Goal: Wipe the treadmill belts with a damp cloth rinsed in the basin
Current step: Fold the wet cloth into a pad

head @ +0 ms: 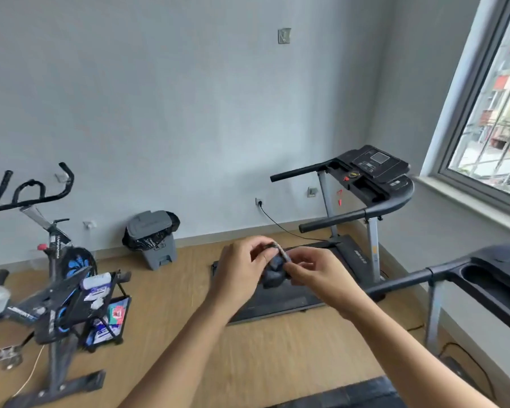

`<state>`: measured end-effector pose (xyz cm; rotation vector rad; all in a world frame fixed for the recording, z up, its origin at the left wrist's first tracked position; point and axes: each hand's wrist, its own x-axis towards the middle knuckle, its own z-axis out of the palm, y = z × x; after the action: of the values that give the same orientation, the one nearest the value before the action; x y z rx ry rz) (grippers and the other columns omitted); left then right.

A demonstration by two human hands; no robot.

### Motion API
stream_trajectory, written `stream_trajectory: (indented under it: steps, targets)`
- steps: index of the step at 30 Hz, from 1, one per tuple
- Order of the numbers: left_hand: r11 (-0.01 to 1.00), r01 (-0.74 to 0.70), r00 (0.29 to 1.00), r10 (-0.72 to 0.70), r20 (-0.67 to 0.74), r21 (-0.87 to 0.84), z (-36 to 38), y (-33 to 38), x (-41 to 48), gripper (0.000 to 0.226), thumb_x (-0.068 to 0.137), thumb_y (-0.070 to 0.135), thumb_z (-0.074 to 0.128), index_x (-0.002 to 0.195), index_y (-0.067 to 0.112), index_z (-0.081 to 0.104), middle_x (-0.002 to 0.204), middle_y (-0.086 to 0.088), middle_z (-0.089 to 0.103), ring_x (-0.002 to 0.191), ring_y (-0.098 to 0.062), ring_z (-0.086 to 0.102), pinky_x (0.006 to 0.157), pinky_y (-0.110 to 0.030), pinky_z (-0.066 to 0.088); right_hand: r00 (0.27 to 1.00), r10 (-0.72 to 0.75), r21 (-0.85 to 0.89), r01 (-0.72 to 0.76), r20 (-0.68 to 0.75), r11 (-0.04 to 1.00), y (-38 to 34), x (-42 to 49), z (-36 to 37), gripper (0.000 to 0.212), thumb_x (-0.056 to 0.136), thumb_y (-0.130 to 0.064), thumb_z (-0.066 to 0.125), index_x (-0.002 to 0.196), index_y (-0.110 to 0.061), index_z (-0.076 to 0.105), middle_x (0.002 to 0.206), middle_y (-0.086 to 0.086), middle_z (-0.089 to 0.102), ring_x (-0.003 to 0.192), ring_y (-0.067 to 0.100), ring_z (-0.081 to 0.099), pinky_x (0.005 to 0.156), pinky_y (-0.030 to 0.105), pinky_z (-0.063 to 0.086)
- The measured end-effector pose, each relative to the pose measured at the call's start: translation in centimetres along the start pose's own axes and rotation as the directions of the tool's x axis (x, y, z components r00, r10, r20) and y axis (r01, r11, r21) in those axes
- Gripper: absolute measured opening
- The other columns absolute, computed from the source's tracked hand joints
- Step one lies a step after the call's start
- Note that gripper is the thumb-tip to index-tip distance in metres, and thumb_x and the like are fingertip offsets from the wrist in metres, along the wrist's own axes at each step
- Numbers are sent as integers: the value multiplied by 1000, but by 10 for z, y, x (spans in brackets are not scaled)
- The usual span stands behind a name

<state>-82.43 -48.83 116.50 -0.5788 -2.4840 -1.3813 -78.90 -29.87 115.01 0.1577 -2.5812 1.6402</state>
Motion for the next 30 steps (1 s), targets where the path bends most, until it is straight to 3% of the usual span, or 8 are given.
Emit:
stream_trajectory:
  steps: [4, 7, 11, 15, 18, 20, 24, 30]
  targets:
    - [994, -12, 999, 7, 48, 110, 2, -10, 35, 10, 103, 28, 66, 102, 26, 75, 89, 15, 75, 85, -1, 68, 75, -26, 54, 1000, 24, -72, -24, 4, 997, 4, 33, -9, 35, 91, 4, 60, 98, -24, 80, 90, -5, 81, 88, 12, 77, 86, 44, 63]
    - [996, 79, 995, -76, 68, -47, 4, -23, 60, 12, 99, 33, 72, 100, 22, 78, 87, 13, 77, 81, -1, 70, 74, -29, 56, 997, -36, -262, 16, -73, 965, 12, 60, -12, 40, 86, 4, 60, 97, -32, 77, 93, -14, 78, 90, -1, 71, 86, 36, 62]
    - [885, 283, 957, -287, 47, -368, 5, -45, 96, 31, 81, 39, 87, 88, 12, 74, 75, 3, 76, 66, -5, 66, 56, -23, 50, 937, -255, -490, 110, -240, 865, 18, 93, -3, 36, 92, -17, 74, 122, -26, 56, 120, -10, 57, 97, 6, 60, 85, 31, 56]
    - [708, 373, 921, -358, 151, -600, 10, -81, 144, 38, 69, 38, 88, 94, 10, 80, 92, -8, 81, 82, -18, 73, 77, -34, 59, 962, -201, -297, 141, -183, 944, 11, 141, 20, 23, 93, -50, 72, 102, -30, 65, 92, -16, 66, 89, 5, 64, 72, 19, 51]
    - [612, 433, 900, -334, 280, -662, 7, -123, 191, 29, 84, 16, 81, 111, 8, 80, 107, -12, 80, 101, -24, 76, 91, -35, 61, 983, -77, -196, 43, -168, 980, 18, 195, 39, 13, 92, -41, 78, 99, -30, 72, 86, -19, 73, 86, 0, 69, 75, 20, 55]
    - [660, 434, 900, -296, 319, -614, 0, -153, 228, 28, 91, 5, 77, 119, 8, 77, 110, -9, 80, 105, -22, 76, 90, -30, 60, 984, -18, -152, -9, -176, 988, 24, 237, 46, 2, 96, -28, 75, 97, -28, 77, 85, -13, 77, 81, 3, 73, 75, 28, 59]
    - [769, 395, 905, -230, 359, -502, -17, -207, 299, 29, 93, -1, 74, 115, 17, 79, 105, 0, 82, 102, -13, 76, 90, -23, 58, 981, 51, -202, -89, -185, 975, 36, 315, 61, 16, 101, -25, 65, 98, -28, 80, 85, -7, 79, 80, 15, 75, 79, 46, 61]
    - [780, 411, 900, -266, 344, -472, -27, -269, 368, 26, 101, 5, 64, 108, 24, 81, 104, 3, 81, 103, -17, 76, 92, -32, 58, 957, 77, -190, -134, -280, 973, 43, 402, 91, 21, 105, -21, 58, 105, -35, 74, 88, -15, 76, 82, 11, 72, 76, 42, 62]
